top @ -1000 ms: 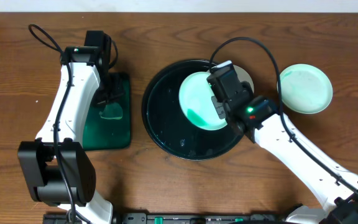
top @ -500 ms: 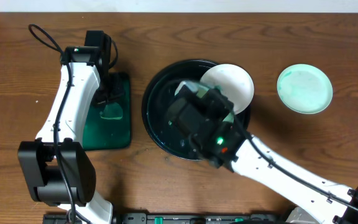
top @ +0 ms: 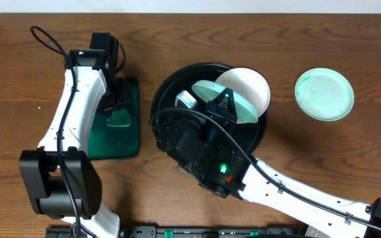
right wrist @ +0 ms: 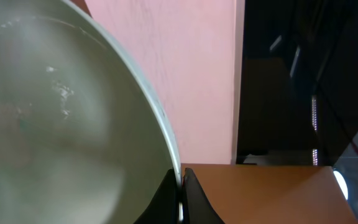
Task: Clean dirty plates on tray and stack at the side
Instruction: 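Lift the scrubbed plate off the black tray with the right gripper, then set the plate onto the cleaned plate right of the tray, release, then reach the right gripper to the rim of the blue-stained plate, then pull the stained plate to tray center and bring sponge over with left gripper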
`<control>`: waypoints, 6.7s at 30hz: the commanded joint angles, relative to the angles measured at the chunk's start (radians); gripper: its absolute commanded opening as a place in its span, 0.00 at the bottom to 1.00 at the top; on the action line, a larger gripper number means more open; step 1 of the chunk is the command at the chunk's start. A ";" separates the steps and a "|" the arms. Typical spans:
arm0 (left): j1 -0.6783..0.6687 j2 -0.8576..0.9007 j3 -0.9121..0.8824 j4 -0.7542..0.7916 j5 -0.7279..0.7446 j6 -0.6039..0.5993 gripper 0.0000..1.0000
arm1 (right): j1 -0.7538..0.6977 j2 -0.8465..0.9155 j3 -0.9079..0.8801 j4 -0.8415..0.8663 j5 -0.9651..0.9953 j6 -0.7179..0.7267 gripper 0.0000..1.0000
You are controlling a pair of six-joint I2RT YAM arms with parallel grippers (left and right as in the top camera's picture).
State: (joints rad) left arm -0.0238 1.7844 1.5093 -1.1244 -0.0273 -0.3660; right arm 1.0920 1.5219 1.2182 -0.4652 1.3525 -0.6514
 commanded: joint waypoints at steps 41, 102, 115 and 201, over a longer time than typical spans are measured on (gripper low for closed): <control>0.003 0.014 -0.016 -0.015 -0.011 0.024 0.16 | -1.074 -0.063 0.034 -0.254 -1.280 1.308 0.01; 0.003 0.014 -0.016 -0.023 0.019 0.025 0.15 | -1.011 0.345 0.116 -0.242 -1.590 0.853 0.51; 0.003 0.014 -0.016 -0.018 0.019 0.032 0.16 | -1.005 0.444 0.108 -0.160 -1.537 0.981 0.45; -0.413 0.196 -0.002 0.262 0.288 0.021 0.07 | -0.732 0.455 0.108 -0.250 -1.673 0.969 0.01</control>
State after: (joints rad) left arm -0.4141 1.9133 1.4940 -0.8803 0.2676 -0.3038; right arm 0.3447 1.9888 1.3319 -0.7136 -0.2874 0.3187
